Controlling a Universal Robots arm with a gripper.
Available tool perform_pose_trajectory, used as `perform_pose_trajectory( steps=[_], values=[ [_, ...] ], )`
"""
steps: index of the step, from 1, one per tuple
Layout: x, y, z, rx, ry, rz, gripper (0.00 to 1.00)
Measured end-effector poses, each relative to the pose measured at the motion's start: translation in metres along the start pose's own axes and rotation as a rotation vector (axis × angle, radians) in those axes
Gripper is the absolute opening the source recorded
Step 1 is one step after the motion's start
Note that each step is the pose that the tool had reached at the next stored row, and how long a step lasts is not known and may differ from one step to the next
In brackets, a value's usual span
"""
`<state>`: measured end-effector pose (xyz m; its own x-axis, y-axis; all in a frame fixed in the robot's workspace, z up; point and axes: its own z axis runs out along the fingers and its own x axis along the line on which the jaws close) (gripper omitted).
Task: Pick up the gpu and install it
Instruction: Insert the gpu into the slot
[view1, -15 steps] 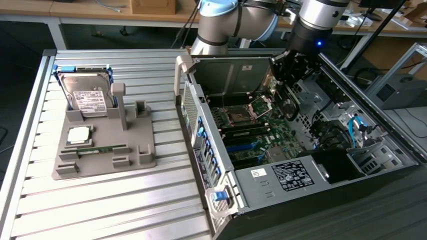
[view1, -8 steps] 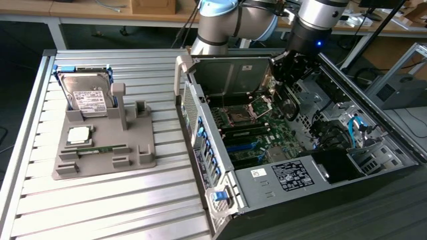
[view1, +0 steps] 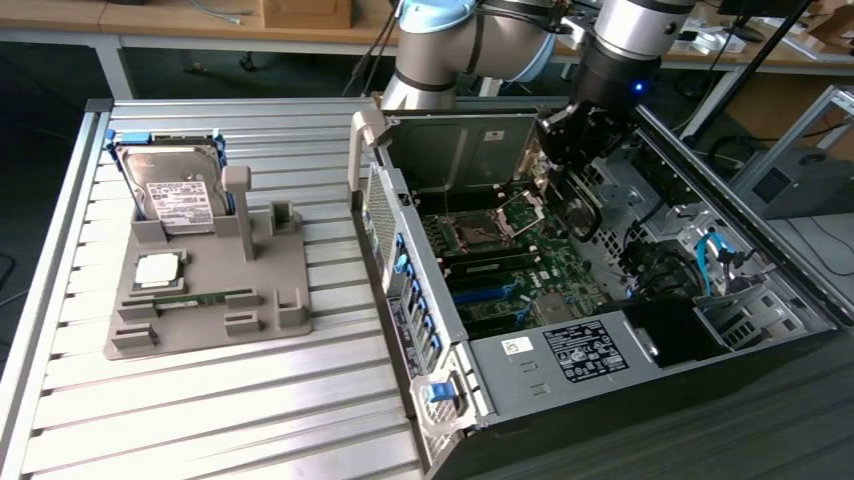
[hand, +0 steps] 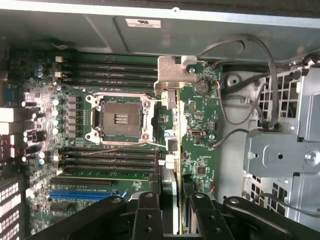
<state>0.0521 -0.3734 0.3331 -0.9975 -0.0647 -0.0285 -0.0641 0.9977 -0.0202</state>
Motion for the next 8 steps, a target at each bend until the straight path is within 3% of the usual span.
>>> perform_pose_trajectory(
  steps=[8],
  values=[
    [0.002,0.0,0.0,-0.0027,-0.0019,-0.091,0.27]
  ],
)
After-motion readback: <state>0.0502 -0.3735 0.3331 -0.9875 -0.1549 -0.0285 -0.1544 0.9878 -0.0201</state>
